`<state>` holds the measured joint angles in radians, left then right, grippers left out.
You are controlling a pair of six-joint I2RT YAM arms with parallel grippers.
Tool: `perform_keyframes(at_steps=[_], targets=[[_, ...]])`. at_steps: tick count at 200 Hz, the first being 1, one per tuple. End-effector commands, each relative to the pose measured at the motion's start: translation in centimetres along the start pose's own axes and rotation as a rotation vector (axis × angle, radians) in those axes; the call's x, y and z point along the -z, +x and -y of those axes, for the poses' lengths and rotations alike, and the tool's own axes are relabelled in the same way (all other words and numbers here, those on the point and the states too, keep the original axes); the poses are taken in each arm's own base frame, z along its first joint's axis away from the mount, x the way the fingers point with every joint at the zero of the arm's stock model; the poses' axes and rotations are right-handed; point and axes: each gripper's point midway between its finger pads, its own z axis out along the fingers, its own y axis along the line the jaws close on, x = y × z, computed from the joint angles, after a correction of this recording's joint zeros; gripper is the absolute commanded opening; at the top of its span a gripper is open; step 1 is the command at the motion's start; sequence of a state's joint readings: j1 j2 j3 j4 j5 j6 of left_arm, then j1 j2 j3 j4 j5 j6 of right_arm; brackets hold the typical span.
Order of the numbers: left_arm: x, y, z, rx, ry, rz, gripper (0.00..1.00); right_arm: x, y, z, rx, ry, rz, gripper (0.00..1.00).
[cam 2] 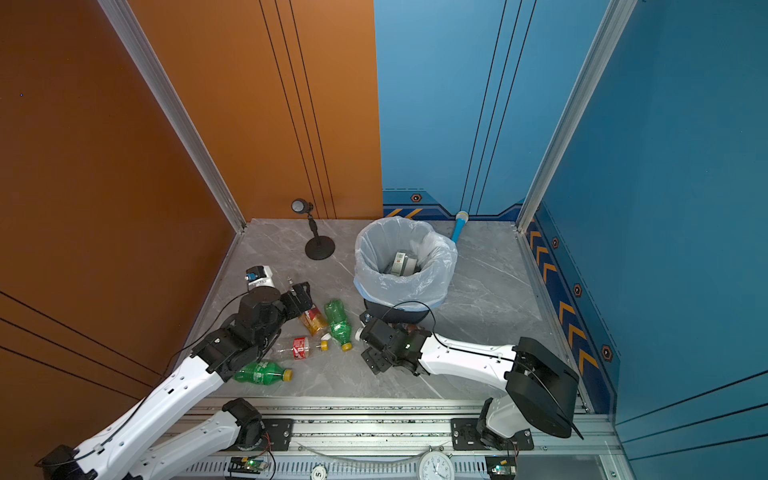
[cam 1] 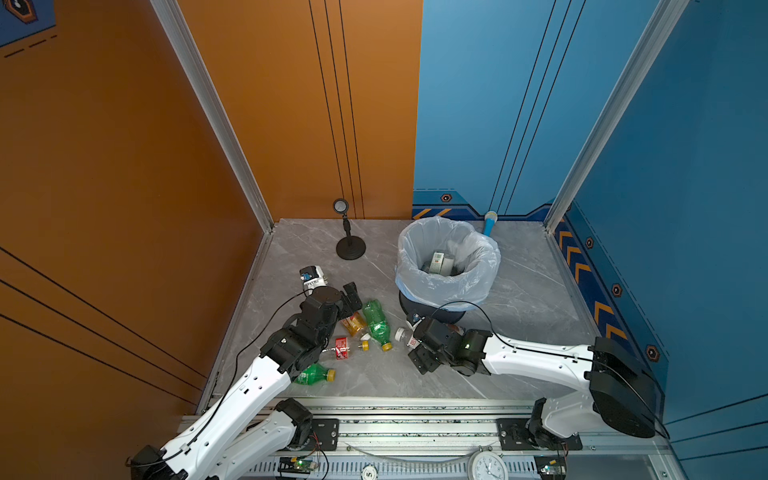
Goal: Put the plastic bottles in the bin
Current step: 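Pull the left gripper back while the right reaches to the guava juice bottle, then grasp the guava juice bottle with the right gripper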
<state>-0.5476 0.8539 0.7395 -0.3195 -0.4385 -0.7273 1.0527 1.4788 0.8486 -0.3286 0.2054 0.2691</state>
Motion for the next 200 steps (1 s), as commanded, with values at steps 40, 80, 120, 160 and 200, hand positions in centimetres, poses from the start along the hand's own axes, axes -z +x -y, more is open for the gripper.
perform_keyframes(at_steps=[40,80,120,160,200], targets=[[-0.1,0.9,-1.2,0.009,-0.022,-0.031,0.98,-2.7,0.8,0.2,-0.003,-0.002,-0.044,0.87],[0.1,0.8,-1.5,0.019,-0.023,-0.03,0.97,-4.2,1.3,0.0,0.008,0.0,-0.072,0.87],[0.3,0.7,-2.1,0.034,-0.032,-0.026,0.98,-5.3,1.5,-0.3,0.02,-0.003,-0.091,0.79],[0.4,0.8,-2.8,0.051,-0.048,-0.026,0.98,-3.6,-0.2,-1.1,0.038,-0.029,-0.038,0.62],[0.2,1.2,-3.7,0.075,-0.077,-0.035,0.98,1.1,-3.3,-1.2,0.044,-0.033,0.079,0.54]])
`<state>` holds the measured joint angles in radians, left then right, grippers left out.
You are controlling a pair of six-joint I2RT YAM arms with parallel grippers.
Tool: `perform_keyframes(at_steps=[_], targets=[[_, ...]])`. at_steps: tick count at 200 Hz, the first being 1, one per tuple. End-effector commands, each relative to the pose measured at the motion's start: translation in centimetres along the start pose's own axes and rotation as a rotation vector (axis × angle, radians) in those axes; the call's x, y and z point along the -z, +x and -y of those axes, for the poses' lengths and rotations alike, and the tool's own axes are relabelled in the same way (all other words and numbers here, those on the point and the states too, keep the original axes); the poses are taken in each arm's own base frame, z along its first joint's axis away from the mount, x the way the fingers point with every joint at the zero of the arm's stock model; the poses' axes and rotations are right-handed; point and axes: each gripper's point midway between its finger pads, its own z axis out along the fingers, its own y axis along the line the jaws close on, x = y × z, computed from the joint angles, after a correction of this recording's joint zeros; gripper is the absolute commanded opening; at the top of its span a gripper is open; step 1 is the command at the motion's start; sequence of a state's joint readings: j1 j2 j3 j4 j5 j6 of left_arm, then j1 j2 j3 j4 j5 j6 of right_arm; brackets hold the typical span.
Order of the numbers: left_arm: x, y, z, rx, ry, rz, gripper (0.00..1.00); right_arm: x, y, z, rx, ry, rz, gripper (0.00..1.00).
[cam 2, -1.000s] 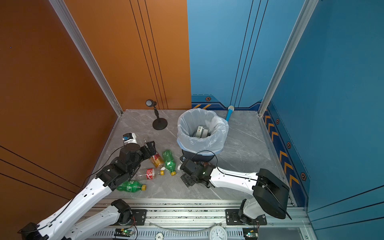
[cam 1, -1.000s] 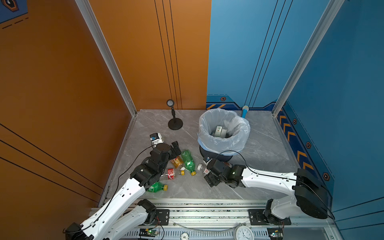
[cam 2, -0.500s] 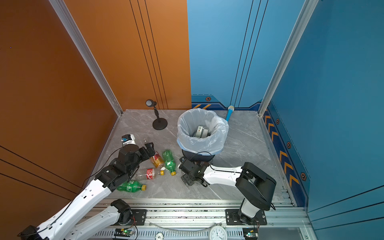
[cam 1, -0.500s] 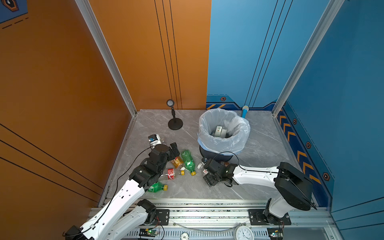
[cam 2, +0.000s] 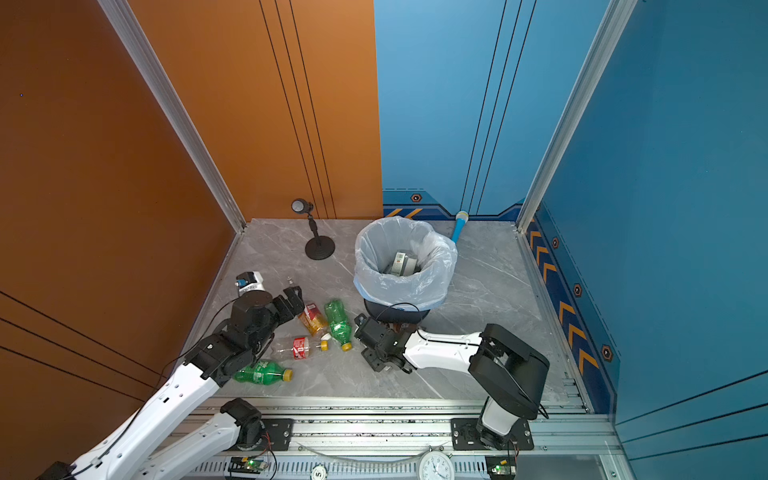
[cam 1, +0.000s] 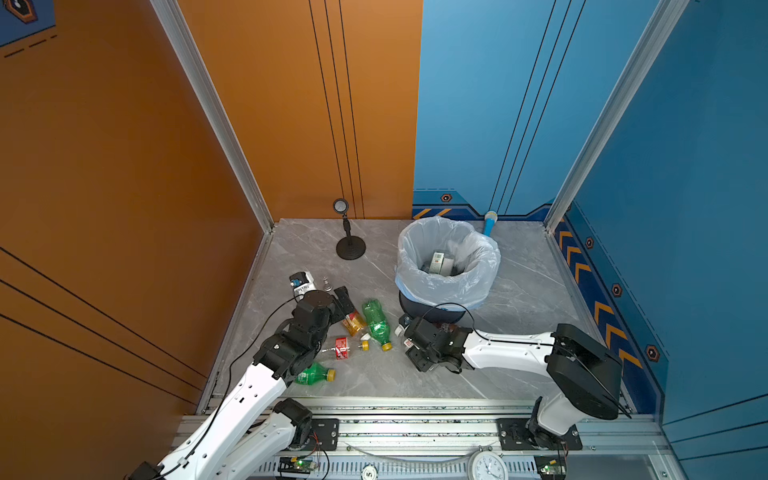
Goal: Put the plastic bottles in the bin
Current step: 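Grasp the guava juice bottle with the right gripper, then lift the guava juice bottle over the bin and open the right gripper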
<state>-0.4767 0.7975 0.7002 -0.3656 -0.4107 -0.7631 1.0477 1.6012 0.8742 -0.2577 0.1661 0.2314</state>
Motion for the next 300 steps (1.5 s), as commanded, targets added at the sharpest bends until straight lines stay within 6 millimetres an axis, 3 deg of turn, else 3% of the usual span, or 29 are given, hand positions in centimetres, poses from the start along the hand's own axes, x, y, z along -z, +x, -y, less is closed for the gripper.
perform_keyframes(at_steps=[1,52,79,104,136,154,167,170,180,220,264,275,289,300], targets=[[-0.1,0.8,-1.0,0.018,-0.026,-0.026,0.98,4.2,-3.5,0.0,0.007,-0.003,0.118,0.54],[-0.5,1.3,-2.1,0.046,-0.053,-0.041,0.97,14.3,-8.9,-1.3,0.028,-0.119,0.394,0.53],[-0.7,1.6,-2.5,0.054,-0.064,-0.054,0.98,20.5,-12.8,-0.4,-0.001,-0.143,0.599,0.53],[-0.7,1.8,-2.7,0.061,-0.07,-0.061,0.97,25.6,-16.4,3.5,-0.067,-0.049,0.79,0.54],[-0.6,1.9,-3.0,0.063,-0.076,-0.067,0.98,29.4,-19.8,9.9,-0.218,0.037,0.965,0.54],[-0.7,2.1,-3.2,0.065,-0.08,-0.072,0.98,29.8,-21.5,13.0,-0.281,0.058,1.005,0.54],[-0.8,2.2,-3.2,0.066,-0.081,-0.077,0.98,29.3,-22.7,14.0,-0.285,0.061,1.008,0.54],[-0.7,2.1,-3.2,0.067,-0.081,-0.077,0.98,29.1,-22.8,15.2,-0.298,0.09,1.005,0.54],[-0.7,2.1,-3.2,0.068,-0.081,-0.08,0.98,28.4,-23.6,16.2,-0.299,0.11,0.994,0.54],[-0.7,2.3,-3.5,0.071,-0.086,-0.09,0.98,24.9,-25.6,18.2,-0.299,0.139,0.947,0.54],[-0.9,2.6,-3.8,0.078,-0.096,-0.103,0.98,21.7,-26.0,18.4,-0.306,0.121,0.895,0.54],[-1.0,2.7,-3.8,0.08,-0.095,-0.106,0.97,21.1,-26.0,18.5,-0.314,0.119,0.878,0.61],[-1.2,2.8,-3.8,0.083,-0.094,-0.113,0.98,20.9,-25.7,18.8,-0.337,0.127,0.861,0.83],[-1.3,2.9,-3.9,0.082,-0.095,-0.118,0.98,21.9,-25.5,19.4,-0.38,0.135,0.872,0.94]])
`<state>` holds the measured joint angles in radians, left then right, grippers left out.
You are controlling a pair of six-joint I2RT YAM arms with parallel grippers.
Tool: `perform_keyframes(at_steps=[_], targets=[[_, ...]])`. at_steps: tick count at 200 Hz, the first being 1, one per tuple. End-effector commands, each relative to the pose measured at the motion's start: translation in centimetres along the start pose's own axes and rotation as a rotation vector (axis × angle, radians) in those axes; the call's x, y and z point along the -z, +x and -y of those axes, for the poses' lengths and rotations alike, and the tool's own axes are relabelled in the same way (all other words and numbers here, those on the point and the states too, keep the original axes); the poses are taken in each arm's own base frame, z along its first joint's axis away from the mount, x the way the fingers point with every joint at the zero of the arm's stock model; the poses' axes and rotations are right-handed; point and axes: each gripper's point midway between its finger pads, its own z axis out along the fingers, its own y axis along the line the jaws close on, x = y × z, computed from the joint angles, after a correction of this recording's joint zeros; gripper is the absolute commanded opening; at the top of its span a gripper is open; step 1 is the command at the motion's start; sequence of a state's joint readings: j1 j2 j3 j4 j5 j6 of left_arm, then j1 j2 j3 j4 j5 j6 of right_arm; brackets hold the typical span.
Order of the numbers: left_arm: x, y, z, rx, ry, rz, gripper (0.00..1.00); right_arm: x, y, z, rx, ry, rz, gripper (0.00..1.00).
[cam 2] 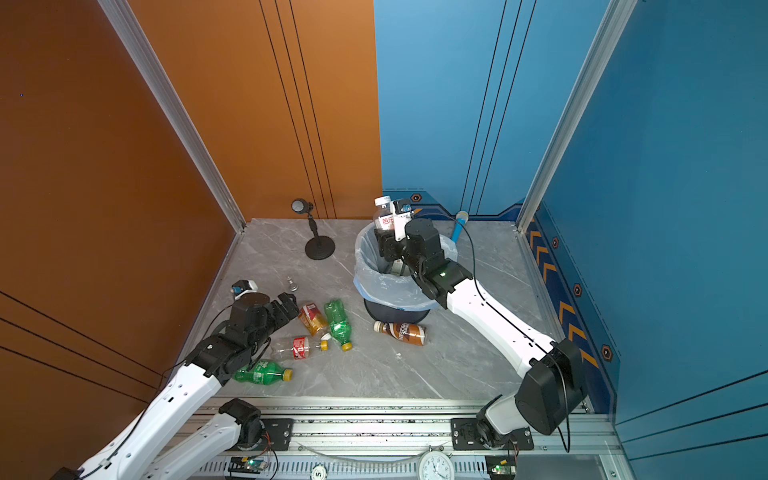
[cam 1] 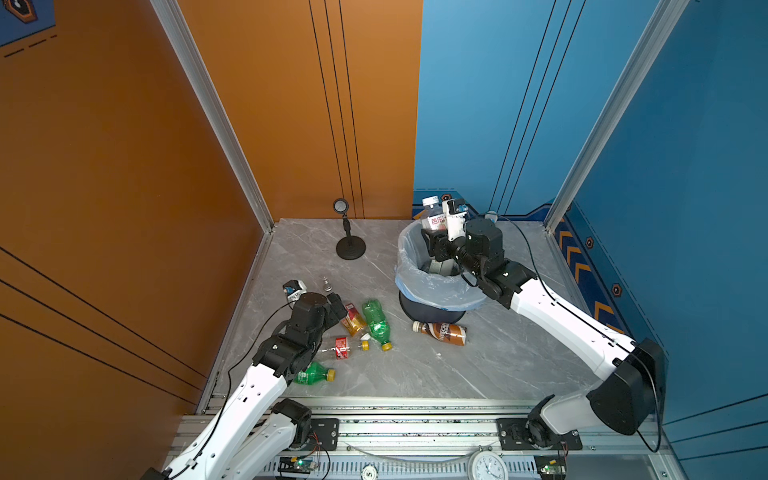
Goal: Put the plastic bottles in the bin
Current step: 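Lift the guava juice bottle over the bin and open the right gripper, then withdraw the right gripper while the left lowers to the red-labelled bottle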
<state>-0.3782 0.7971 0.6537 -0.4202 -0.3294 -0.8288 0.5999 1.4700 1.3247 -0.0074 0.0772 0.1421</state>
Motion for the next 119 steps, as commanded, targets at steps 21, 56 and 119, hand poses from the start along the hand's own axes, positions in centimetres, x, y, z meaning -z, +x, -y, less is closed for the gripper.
perform_keyframes(at_steps=[21,56,119], targets=[[-0.7,1.0,-0.7,0.001,-0.018,-0.043,0.98,4.3,-5.7,0.9,-0.116,-0.016,0.151,1.0],[-1.2,1.1,-0.6,-0.002,-0.015,-0.054,0.98,11.2,-5.6,2.5,-0.142,0.026,0.226,1.0],[-2.4,3.1,-1.0,0.014,-0.023,-0.128,0.98,17.2,7.1,8.9,-0.281,0.264,0.132,1.0]])
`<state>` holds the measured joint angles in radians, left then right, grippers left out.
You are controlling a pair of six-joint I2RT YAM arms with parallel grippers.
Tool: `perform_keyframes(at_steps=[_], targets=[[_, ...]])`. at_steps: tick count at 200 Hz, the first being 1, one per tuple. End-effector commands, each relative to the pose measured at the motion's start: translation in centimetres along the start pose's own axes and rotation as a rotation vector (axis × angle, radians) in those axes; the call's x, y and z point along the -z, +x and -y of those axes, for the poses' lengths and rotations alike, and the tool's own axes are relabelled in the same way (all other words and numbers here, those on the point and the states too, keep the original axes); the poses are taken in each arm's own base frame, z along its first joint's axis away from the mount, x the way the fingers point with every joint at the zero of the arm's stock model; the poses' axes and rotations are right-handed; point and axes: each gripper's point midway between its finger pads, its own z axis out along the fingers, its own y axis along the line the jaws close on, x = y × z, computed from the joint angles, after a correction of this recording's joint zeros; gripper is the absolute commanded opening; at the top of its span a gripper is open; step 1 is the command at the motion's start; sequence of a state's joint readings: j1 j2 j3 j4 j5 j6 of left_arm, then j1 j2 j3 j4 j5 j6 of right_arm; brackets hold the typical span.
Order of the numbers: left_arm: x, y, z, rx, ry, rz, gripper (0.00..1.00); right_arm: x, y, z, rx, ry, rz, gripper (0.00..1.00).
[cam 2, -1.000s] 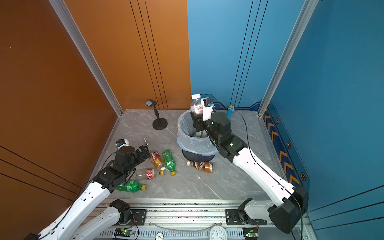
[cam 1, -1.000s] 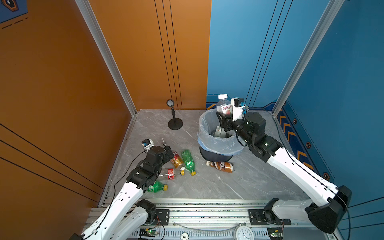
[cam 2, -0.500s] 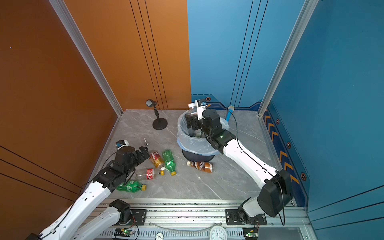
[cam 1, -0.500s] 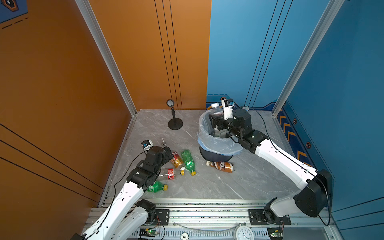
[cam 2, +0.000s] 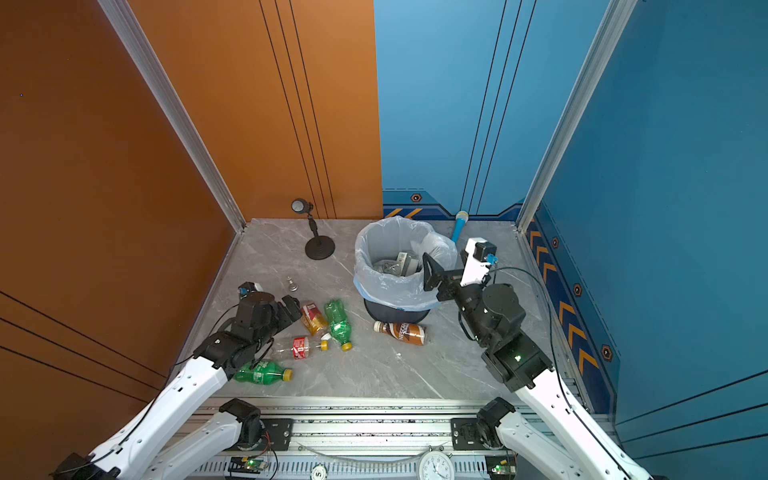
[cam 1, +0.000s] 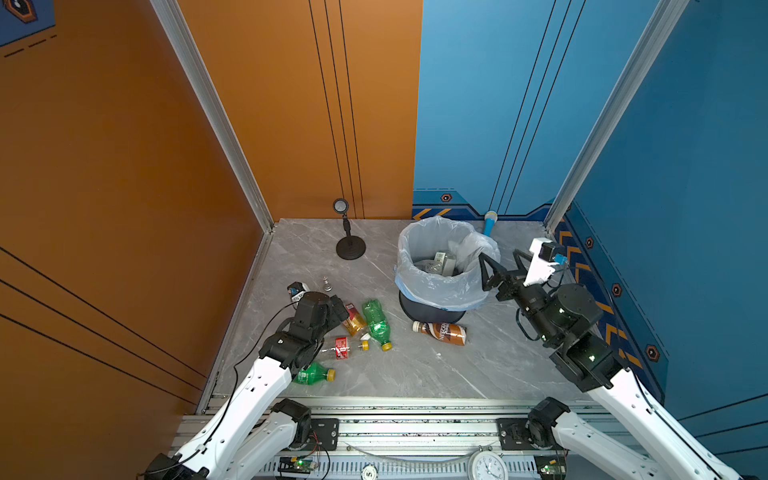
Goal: Put the plastic bottles in the bin
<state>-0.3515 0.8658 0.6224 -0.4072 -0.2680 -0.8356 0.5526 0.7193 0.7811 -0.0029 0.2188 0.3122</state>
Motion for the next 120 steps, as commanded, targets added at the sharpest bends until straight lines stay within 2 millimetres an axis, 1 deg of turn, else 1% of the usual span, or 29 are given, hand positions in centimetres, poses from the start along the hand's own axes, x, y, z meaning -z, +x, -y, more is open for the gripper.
perform_keyframes(at_steps=[1,14,36,64,84,120], targets=[[-0.7,0.8,0.2,0.015,0.015,-0.039,0.98,0.4,4.4,3.7,-0.043,0.146,-0.101,1.0],[-0.9,1.0,0.3,0.01,0.012,-0.053,0.98,0.5,4.5,4.2,-0.045,0.156,-0.11,1.0],[-1.6,1.4,0.4,0.007,0.004,-0.076,1.0,0.2,4.3,4.2,-0.044,0.153,-0.116,1.0],[-2.9,2.5,0.6,0.01,-0.017,-0.144,0.89,-0.3,4.6,4.1,-0.046,0.145,-0.124,1.0],[-3.9,3.4,1.0,0.009,-0.029,-0.199,0.88,-0.4,4.7,4.1,-0.046,0.145,-0.126,1.0],[-5.8,4.4,1.8,0.013,-0.023,-0.247,0.87,-0.3,5.2,4.6,-0.044,0.157,-0.132,1.0]])
